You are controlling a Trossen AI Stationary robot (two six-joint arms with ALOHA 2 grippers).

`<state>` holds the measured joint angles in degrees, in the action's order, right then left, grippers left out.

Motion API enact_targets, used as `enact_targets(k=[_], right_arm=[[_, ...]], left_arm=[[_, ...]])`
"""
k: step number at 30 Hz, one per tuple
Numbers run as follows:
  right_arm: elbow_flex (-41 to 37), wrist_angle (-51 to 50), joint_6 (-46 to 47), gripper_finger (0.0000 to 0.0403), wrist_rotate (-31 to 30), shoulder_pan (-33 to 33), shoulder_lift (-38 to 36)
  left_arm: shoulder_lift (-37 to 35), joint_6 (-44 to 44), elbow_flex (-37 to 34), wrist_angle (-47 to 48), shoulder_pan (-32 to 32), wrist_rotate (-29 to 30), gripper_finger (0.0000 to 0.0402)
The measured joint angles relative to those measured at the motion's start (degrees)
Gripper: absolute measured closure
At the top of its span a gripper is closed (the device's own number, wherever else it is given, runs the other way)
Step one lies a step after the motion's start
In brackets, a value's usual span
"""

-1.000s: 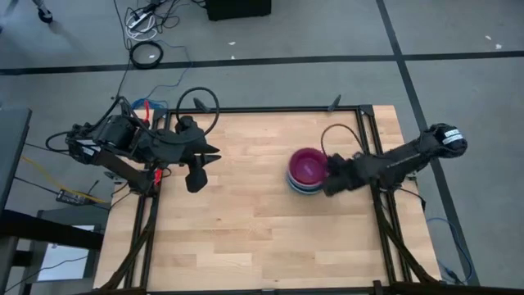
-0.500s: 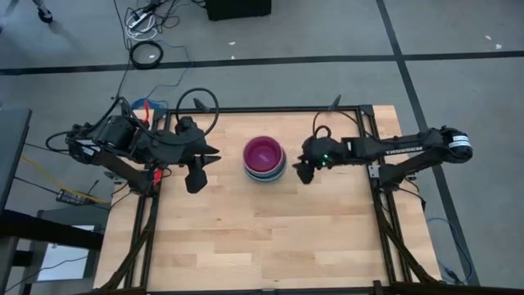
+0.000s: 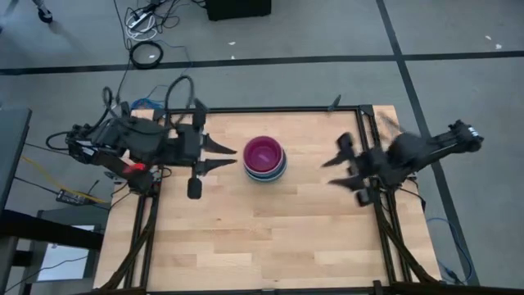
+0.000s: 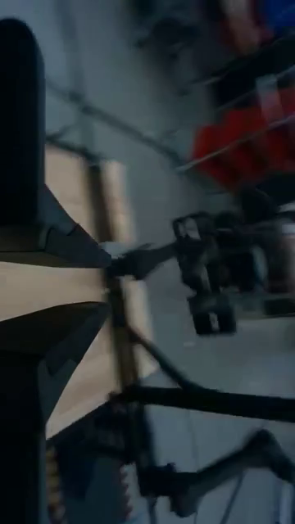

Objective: Nest bowls inside each other
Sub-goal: Return to Home Position

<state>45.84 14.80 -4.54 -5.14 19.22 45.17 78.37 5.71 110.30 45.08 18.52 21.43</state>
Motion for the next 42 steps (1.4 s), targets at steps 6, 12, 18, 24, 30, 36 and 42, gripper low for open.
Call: enact_targets(k=[6,12,18,24,30,36,42], right_arm=[[13.7,-18.1,-0.1,0.0213,-0.2,-1.8,-5.1],[34.4,-43.2,-2.2,0.0213,-1.4,-2.1,-2.1],[48.3,-54.9,-3.6,0.0213,-3.2,-2.1,-1.3],[53.1,-64.1,-3.1,0.0213,-6.3,-2.1,-5.1],[51.4,-66.9,-2.1,0.0213,-10.4,-2.1,-8.2],[49.5,-66.5,-4.0,0.0213,-13.6,-2.1,-8.4],[46.4,-62.1,-5.9,0.0213,-14.7,-2.0,-8.4]], left_arm=[[-0.5,5.9,2.3,-11.4,-2.1,2.3,0.0317],[-5.2,7.7,6.6,-6.4,-3.5,3.2,0.0317],[-14.2,4.7,7.1,-3.8,-3.5,7.4,0.0316],[-23.3,-1.7,5.4,1.7,-3.5,3.3,0.0316],[-28.7,-4.2,-1.1,4.0,-3.5,2.4,0.0316],[-32.6,-1.4,-8.7,1.4,-3.5,5.3,0.0316],[-40.0,0.8,-18.6,-6.3,-3.5,3.2,0.0316]])
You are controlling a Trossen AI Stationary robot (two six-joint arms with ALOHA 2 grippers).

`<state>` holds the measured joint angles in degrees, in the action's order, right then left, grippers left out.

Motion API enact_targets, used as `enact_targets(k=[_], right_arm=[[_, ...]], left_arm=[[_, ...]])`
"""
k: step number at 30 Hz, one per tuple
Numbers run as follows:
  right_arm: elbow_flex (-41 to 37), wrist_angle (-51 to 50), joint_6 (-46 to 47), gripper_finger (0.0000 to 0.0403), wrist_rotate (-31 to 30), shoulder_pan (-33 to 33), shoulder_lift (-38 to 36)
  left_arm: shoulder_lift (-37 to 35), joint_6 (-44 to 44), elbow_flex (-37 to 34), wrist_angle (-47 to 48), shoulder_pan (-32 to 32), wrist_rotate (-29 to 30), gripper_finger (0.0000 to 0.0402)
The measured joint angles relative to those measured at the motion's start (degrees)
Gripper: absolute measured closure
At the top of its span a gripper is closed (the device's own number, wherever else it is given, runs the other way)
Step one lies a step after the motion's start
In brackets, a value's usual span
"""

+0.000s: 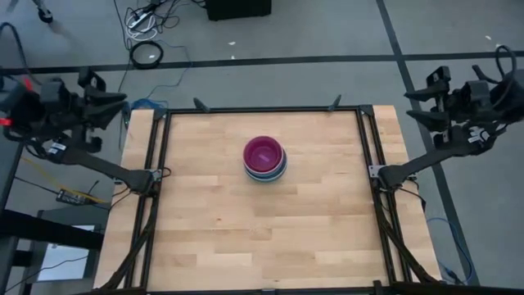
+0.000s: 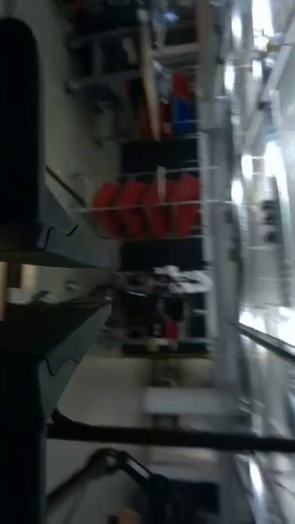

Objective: Nest bowls inside each other
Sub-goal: Return to Home Position

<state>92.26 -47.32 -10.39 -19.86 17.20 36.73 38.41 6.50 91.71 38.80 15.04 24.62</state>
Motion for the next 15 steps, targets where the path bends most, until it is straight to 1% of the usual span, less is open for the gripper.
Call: enact_targets(k=[2,7,10,12,15], right_arm=[[-1.6,3.0,-1.2,0.0213,-0.1,0.4,0.0],[-4.8,9.1,-3.7,0.0213,0.0,1.4,0.2],[-6.2,11.1,-3.6,0.0213,0.0,1.6,0.1],[-7.7,12.5,-2.9,0.0213,0.2,1.6,0.3],[-10.5,16.2,-2.1,0.0213,2.1,1.6,1.9]], left_arm=[[-2.9,0.7,-4.0,-3.4,0.0,-1.2,0.0316],[-7.2,2.5,-13.0,-7.9,0.0,-1.2,0.0316],[-9.1,3.7,-15.7,-9.7,0.0,-0.1,0.0316],[-9.7,3.9,-16.5,-10.3,0.0,1.7,0.0317],[-9.7,4.0,-18.1,-9.6,0.0,2.7,0.0317]])
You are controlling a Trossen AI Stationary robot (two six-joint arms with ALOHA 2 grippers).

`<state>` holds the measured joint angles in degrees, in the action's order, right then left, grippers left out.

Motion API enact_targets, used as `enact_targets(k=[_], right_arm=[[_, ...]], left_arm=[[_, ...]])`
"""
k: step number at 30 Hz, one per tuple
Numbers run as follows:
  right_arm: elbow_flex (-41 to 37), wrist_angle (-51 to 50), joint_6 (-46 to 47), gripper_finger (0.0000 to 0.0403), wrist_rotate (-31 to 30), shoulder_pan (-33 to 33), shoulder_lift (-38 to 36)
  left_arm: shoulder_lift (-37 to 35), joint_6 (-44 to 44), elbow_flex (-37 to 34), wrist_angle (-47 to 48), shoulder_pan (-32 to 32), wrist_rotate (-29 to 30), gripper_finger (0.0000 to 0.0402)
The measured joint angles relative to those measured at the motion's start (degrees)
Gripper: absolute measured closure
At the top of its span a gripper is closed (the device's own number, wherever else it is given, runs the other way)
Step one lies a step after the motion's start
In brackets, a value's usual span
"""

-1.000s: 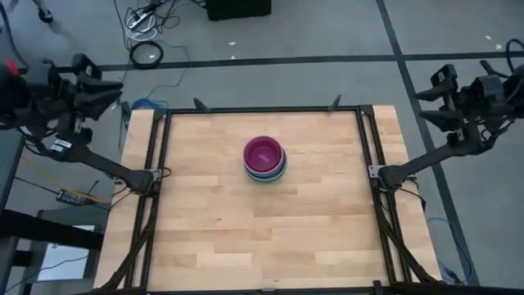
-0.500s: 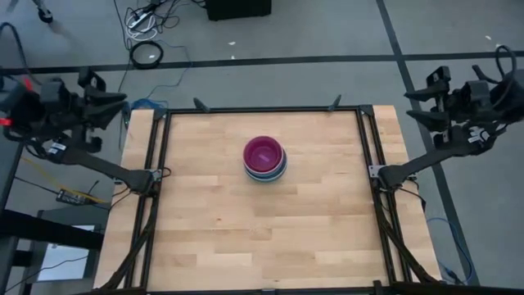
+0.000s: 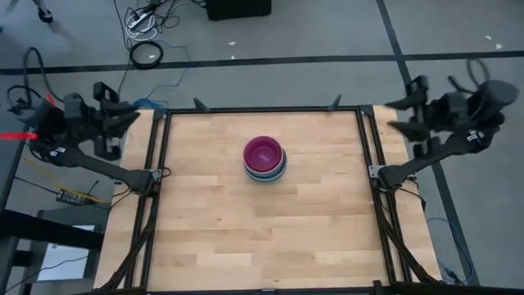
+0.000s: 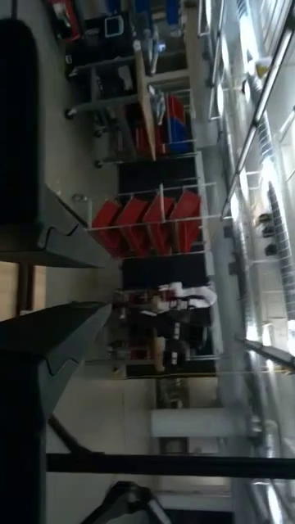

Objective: Nest bowls inside each other
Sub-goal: Return to Home Position

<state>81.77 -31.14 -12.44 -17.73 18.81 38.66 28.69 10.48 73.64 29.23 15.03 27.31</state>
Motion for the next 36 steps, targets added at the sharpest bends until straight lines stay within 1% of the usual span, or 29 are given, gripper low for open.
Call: enact_targets(k=[2,5,9,13,17,18,22,23,25,29,33,36], right_arm=[[-1.4,2.0,0.1,0.0213,1.9,-0.2,1.8],[-1.7,4.5,0.2,0.0213,2.6,-1.7,5.1],[1.5,5.3,-0.9,0.0213,3.4,-5.9,8.8],[6.1,5.4,-1.0,0.0213,8.1,-13.3,11.2],[10.2,1.1,0.6,0.0213,12.3,-23.4,14.1],[10.9,-0.4,1.2,0.0213,14.9,-26.2,14.7],[11.2,-3.4,4.1,0.0213,29.3,-35.2,16.1],[11.2,-3.7,4.4,0.0213,32.1,-36.9,16.2],[11.2,-4.6,4.4,0.0213,35.6,-39.6,16.1],[9.4,-7.1,4.4,0.0213,39.8,-41.7,14.8],[6.0,-7.1,4.8,0.0213,40.5,-41.8,10.8],[3.2,-6.9,5.4,0.0213,40.5,-41.8,7.4]], left_arm=[[0.0,0.1,-0.6,-0.1,0.0,0.0,0.0317],[-0.4,0.1,-1.0,-0.3,0.0,0.0,0.0317],[-0.2,0.0,-1.1,-0.1,0.0,0.3,0.0317],[-0.3,0.1,-1.1,-0.2,0.0,0.3,0.0317],[-0.2,0.6,-1.1,-0.1,0.0,0.3,0.0317],[-0.3,0.6,-1.1,0.0,0.0,0.3,0.0317],[-1.5,0.4,-1.1,2.4,0.0,0.6,0.0317],[-2.0,-0.1,-1.1,3.1,0.0,1.4,0.0317],[-2.7,-0.4,-1.2,3.9,0.0,2.1,0.0317],[-5.1,-2.2,-3.5,5.9,0.0,0.3,0.0317],[-8.6,-5.0,-7.3,6.3,0.0,0.0,0.0317],[-11.5,-6.0,-10.7,4.8,0.0,0.0,0.0317]])
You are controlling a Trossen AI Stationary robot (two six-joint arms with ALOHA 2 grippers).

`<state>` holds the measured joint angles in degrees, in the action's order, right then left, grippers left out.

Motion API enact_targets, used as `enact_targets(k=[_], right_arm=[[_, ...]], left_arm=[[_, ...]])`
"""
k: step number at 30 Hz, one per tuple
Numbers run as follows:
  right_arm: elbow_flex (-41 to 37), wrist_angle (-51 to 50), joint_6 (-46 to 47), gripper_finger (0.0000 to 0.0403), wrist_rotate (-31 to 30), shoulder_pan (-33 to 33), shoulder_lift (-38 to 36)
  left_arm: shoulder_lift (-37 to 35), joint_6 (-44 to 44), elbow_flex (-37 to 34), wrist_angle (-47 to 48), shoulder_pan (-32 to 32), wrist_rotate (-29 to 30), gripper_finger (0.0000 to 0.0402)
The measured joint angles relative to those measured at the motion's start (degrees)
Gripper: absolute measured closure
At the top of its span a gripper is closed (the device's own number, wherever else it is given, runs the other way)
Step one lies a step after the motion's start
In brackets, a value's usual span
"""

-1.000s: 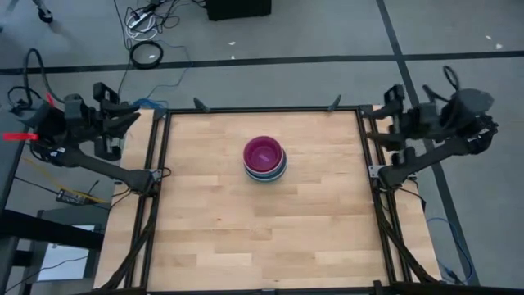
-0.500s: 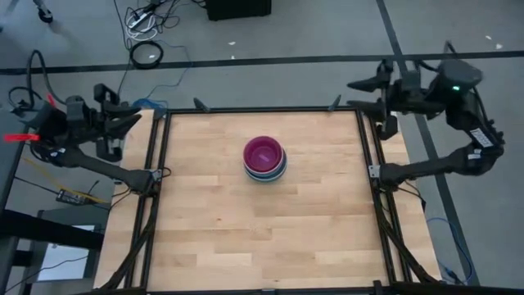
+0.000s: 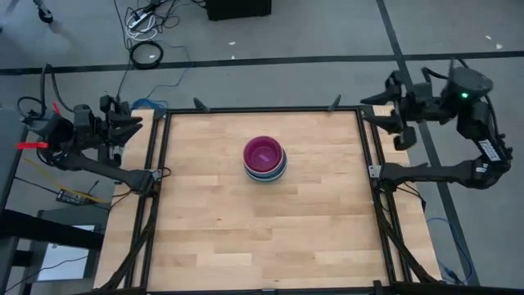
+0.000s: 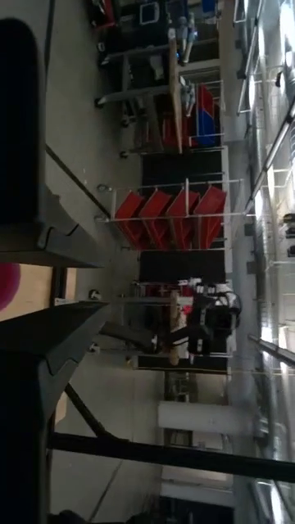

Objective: Nest bowls inside each other
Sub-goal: Return to Home Position

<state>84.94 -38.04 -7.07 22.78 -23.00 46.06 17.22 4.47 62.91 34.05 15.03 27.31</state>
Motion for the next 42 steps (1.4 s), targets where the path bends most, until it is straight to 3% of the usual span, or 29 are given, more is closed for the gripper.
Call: enact_targets(k=[13,23,37,42], right_arm=[[-16.1,9.8,1.7,0.0213,0.8,0.0,-7.1],[-32.6,24.2,6.8,0.0213,0.9,0.0,-11.3],[-50.0,30.2,12.5,0.0213,0.2,0.0,-28.6],[-54.7,30.3,12.5,0.0213,-1.9,0.0,-32.7]], left_arm=[[-4.0,0.0,-7.6,-3.9,0.0,-0.3,0.0317],[-4.5,-0.5,-12.4,-5.6,0.0,-0.4,0.0317],[-17.2,-1.5,-30.9,-17.6,0.0,-1.3,0.0317],[-16.8,-2.0,-33.5,-18.5,0.0,-1.2,0.0317]])
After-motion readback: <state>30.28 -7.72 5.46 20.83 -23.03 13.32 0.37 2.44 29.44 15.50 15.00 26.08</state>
